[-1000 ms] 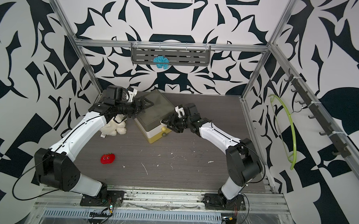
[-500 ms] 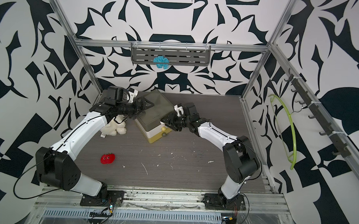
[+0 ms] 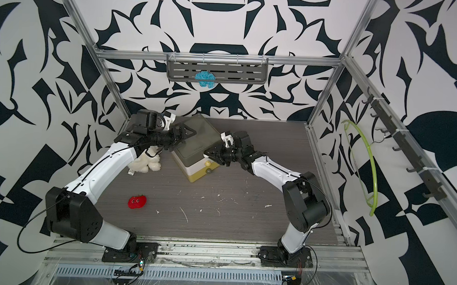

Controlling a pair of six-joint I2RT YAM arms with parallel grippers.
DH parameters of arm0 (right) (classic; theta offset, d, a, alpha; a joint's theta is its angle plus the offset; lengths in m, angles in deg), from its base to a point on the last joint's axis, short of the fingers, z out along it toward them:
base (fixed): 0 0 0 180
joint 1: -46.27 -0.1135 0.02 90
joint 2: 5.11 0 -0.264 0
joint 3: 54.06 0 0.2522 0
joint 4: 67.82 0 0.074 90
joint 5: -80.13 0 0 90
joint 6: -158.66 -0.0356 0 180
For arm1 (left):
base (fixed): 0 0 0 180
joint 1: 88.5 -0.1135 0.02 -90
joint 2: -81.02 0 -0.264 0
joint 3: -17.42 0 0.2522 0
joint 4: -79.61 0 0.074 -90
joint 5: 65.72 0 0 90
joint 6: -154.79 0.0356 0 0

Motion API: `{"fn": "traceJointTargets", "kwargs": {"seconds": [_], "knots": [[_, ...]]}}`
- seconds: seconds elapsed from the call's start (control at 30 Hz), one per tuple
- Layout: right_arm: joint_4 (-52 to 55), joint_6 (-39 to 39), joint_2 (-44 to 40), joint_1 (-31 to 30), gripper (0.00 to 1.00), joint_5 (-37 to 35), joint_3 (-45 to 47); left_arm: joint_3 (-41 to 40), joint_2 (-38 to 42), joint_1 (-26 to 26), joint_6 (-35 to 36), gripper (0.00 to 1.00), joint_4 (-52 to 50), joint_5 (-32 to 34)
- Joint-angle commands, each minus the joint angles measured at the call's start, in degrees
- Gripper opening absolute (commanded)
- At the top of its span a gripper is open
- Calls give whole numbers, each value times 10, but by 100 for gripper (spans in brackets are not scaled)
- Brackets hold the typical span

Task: Take the keys out of the drawer
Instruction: Open the drawer in the storage box.

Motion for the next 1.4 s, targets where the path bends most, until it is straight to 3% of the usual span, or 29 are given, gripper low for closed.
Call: {"fn": "traceJointTargets", "kwargs": {"seconds": [0.0,0.43,1.37], "knots": [[-58,-12,4,-12,27,-16,8,-19,-1,1,1,98,-20,-1],[-37,11,-48,-10,13,-22,61,-25,5,2,-5,99,-19,5],[132,54,-294,-8,9,-53,245,-33,2,9,-11,99,-12,10]]}}
